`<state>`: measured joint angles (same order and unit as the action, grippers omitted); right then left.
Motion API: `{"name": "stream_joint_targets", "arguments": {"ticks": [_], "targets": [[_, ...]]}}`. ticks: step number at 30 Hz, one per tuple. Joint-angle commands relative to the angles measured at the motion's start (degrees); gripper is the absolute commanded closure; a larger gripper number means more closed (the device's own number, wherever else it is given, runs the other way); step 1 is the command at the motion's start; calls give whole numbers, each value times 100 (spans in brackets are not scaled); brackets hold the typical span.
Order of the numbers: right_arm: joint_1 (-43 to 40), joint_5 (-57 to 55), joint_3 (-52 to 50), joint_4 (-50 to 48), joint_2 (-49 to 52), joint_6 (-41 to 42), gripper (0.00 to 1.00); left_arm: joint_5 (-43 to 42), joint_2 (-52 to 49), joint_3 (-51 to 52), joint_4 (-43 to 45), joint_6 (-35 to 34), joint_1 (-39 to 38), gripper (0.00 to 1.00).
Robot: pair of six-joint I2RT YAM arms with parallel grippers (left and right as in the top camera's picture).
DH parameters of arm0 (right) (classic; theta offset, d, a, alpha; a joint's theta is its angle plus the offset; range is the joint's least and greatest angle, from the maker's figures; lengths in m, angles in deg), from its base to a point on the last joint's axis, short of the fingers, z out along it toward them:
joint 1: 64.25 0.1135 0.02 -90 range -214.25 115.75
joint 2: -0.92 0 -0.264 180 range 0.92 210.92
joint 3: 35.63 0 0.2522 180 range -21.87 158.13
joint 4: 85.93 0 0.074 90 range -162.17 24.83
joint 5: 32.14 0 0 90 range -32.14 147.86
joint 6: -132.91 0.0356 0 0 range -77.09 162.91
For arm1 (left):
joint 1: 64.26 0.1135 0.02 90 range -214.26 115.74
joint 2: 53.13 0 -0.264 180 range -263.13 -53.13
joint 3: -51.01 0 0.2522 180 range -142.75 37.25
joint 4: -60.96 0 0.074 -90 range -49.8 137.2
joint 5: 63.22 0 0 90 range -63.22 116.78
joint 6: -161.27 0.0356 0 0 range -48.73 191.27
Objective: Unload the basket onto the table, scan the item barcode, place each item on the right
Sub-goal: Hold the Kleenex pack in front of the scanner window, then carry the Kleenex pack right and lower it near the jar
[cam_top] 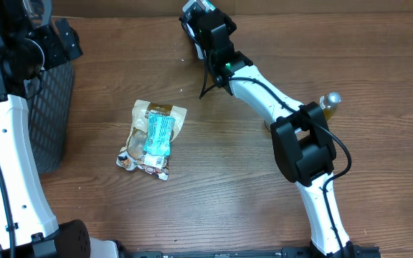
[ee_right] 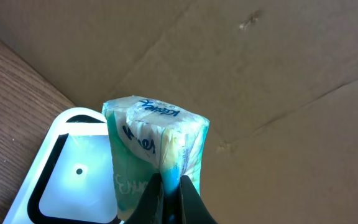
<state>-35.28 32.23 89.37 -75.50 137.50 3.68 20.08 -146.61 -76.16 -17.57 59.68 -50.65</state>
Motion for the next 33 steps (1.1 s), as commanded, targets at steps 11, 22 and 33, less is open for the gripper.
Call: {"name": "stream_joint_targets", "arguments": {"ticks": [11,22,33], "targets": [[-96,374,26,1040,-1154,1445,96,-37,-17,-149,7,90,-13,0],[-885,3233,26,5694,-2527,4662,96,-37,-17,-149,7,90,-13,1],[-1062,3794,-739,7563,-2404,5010,96,-37,-17,-149,7,90,-13,0]]}}
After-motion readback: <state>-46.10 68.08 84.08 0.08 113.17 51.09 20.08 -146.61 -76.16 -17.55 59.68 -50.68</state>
